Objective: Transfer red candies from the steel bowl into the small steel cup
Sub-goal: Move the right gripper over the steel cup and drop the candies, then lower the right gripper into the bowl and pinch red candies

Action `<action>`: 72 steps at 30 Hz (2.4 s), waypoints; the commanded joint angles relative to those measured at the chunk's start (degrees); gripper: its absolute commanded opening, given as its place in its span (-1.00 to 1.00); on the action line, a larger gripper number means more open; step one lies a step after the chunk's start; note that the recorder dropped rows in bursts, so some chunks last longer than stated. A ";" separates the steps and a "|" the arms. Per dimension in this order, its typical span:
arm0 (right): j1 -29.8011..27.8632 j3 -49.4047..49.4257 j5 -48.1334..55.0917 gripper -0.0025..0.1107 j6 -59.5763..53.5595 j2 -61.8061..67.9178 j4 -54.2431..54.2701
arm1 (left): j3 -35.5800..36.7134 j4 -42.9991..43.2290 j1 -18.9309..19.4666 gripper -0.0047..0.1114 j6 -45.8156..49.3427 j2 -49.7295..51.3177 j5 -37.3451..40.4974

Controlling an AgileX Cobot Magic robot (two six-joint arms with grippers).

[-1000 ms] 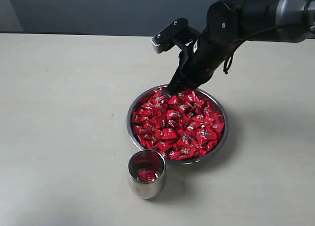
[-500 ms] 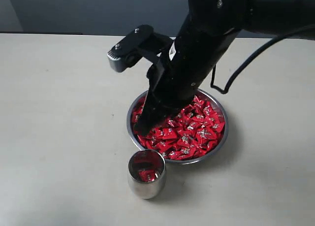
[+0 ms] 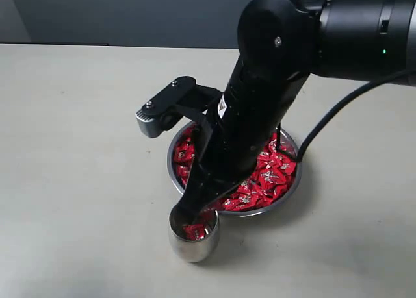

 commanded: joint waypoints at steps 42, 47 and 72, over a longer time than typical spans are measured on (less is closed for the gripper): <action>-2.29 -1.18 -11.39 -0.89 13.16 -1.27 -20.20 | 0.22 0.07 0.05 -0.91 -0.15 -0.26 -0.10; -11.74 -1.18 -16.60 -0.97 13.92 -3.70 -20.62 | 0.22 0.07 0.05 -0.91 -0.15 -0.26 -0.10; -23.96 -2.26 -17.81 -0.97 -6.43 11.54 3.72 | 0.22 0.07 0.05 -0.91 -0.15 -0.26 -0.10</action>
